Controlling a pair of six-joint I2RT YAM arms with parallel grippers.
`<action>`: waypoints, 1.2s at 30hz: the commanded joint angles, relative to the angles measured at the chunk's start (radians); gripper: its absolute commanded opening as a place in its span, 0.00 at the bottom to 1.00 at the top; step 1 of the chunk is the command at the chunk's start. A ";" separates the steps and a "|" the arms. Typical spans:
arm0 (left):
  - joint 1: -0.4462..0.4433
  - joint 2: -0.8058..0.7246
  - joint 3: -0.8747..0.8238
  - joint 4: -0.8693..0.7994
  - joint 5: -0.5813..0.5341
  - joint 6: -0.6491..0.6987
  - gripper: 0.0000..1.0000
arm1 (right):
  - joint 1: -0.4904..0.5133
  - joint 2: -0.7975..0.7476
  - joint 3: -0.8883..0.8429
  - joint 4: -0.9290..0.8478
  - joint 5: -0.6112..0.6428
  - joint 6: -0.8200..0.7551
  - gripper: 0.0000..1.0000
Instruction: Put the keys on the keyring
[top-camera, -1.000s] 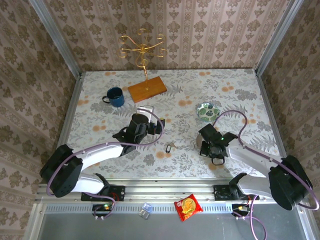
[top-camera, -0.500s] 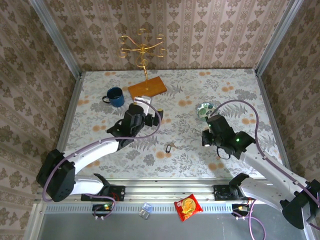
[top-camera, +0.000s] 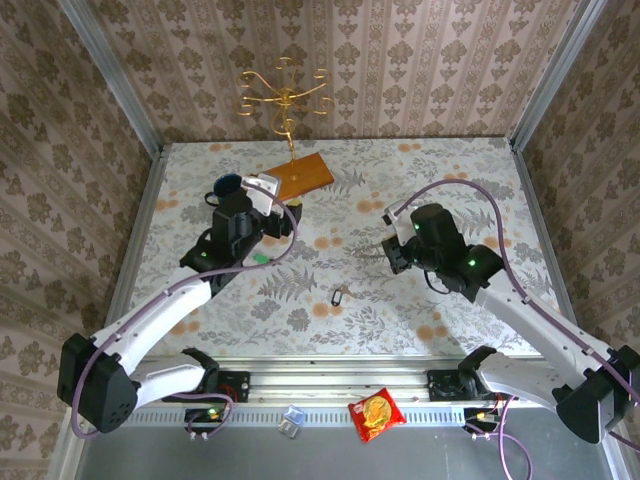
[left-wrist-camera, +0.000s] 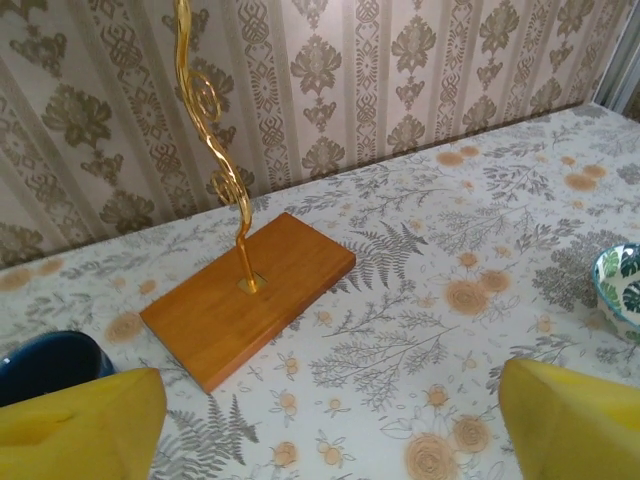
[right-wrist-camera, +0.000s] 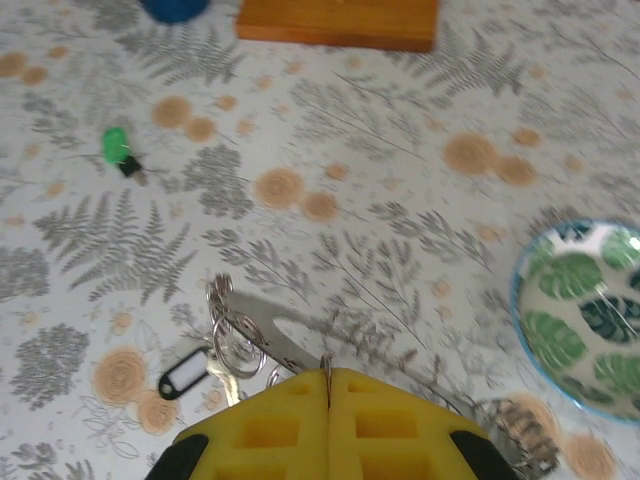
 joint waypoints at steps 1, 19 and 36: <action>0.017 -0.021 0.035 -0.056 0.100 0.116 0.82 | -0.004 0.005 0.043 0.087 -0.176 -0.129 0.00; -0.024 -0.110 -0.152 0.092 0.677 0.330 0.43 | 0.050 0.103 0.094 0.078 -0.436 -0.339 0.00; -0.028 -0.037 -0.159 0.021 1.005 0.556 0.22 | 0.082 0.177 0.149 -0.018 -0.610 -0.582 0.00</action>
